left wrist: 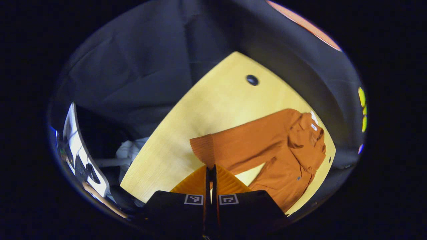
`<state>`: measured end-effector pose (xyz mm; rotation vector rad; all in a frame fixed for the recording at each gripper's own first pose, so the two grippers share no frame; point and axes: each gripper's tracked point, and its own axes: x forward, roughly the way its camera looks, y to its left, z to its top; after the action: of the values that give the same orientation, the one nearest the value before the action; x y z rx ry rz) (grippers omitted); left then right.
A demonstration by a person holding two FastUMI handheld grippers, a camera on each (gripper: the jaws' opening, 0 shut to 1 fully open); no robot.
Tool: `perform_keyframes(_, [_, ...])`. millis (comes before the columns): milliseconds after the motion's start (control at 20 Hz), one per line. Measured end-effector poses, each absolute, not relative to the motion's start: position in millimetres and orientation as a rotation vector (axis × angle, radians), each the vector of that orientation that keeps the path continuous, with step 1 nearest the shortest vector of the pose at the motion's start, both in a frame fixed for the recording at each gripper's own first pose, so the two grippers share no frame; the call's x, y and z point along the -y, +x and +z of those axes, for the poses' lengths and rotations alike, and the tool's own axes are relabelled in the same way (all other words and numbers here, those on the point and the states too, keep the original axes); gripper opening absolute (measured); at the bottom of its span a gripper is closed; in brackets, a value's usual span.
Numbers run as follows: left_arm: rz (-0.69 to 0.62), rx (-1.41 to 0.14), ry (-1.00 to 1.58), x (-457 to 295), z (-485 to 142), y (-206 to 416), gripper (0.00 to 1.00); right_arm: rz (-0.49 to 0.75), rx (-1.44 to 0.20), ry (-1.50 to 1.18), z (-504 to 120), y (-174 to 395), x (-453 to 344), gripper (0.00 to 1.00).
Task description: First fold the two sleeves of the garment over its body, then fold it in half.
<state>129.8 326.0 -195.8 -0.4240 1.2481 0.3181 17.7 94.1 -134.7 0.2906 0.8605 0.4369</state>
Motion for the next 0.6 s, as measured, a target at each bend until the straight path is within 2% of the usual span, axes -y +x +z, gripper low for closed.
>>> perform_keyframes(250, [0.085,-1.219,-0.242,-204.1,-176.5,200.1,0.03,0.410,-0.854,0.309,-134.4,19.9,-76.5,0.98])
perform_keyframes(300, [0.040,-1.212,-0.214,-176.2,-176.6,213.6,0.07,0.398,-0.851,0.313,-134.5,21.2,-70.1,0.98])
perform_keyframes(350, [-0.004,-1.210,-0.188,-151.2,-173.8,225.7,0.07,0.385,-0.848,0.317,-134.0,22.7,-63.2,0.98])
perform_keyframes(400, [-0.043,-1.210,-0.159,-129.9,-171.3,236.2,0.03,0.369,-0.845,0.324,-134.2,22.8,-55.5,0.98])
perform_keyframes(600, [-0.146,-1.205,-0.071,-51.9,-171.6,280.4,0.03,0.299,-0.845,0.362,-139.1,25.1,-23.1,0.98])
